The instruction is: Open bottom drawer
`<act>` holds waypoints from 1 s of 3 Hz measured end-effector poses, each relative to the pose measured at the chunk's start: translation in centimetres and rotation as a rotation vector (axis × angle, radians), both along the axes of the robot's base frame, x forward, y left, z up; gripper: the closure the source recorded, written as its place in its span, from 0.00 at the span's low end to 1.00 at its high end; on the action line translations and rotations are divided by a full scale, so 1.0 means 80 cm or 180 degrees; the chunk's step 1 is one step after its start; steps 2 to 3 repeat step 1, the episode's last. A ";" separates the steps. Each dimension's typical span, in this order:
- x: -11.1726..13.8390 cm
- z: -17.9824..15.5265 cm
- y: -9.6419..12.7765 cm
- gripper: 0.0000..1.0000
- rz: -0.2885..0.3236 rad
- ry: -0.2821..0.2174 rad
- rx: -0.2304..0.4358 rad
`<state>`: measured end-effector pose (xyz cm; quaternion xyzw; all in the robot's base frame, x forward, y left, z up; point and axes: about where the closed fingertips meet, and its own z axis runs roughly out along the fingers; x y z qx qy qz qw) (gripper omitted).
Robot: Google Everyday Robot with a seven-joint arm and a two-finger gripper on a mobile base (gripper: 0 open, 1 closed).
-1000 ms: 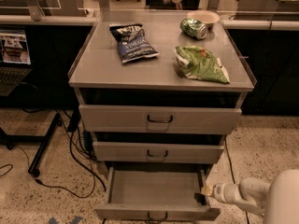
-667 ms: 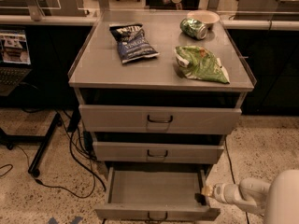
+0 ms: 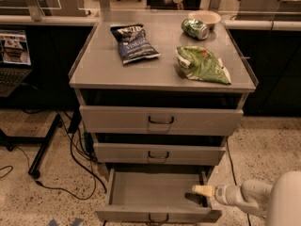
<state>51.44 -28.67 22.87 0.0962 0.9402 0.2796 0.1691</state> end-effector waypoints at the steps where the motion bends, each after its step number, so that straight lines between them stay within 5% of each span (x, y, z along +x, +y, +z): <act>1: 0.000 0.000 0.000 0.00 0.0000 0.0000 0.0000; 3: 0.000 0.000 0.000 0.00 0.0000 0.0000 0.0000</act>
Offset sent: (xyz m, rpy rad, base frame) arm 0.0000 0.0000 0.0000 0.0000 0.0000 0.0000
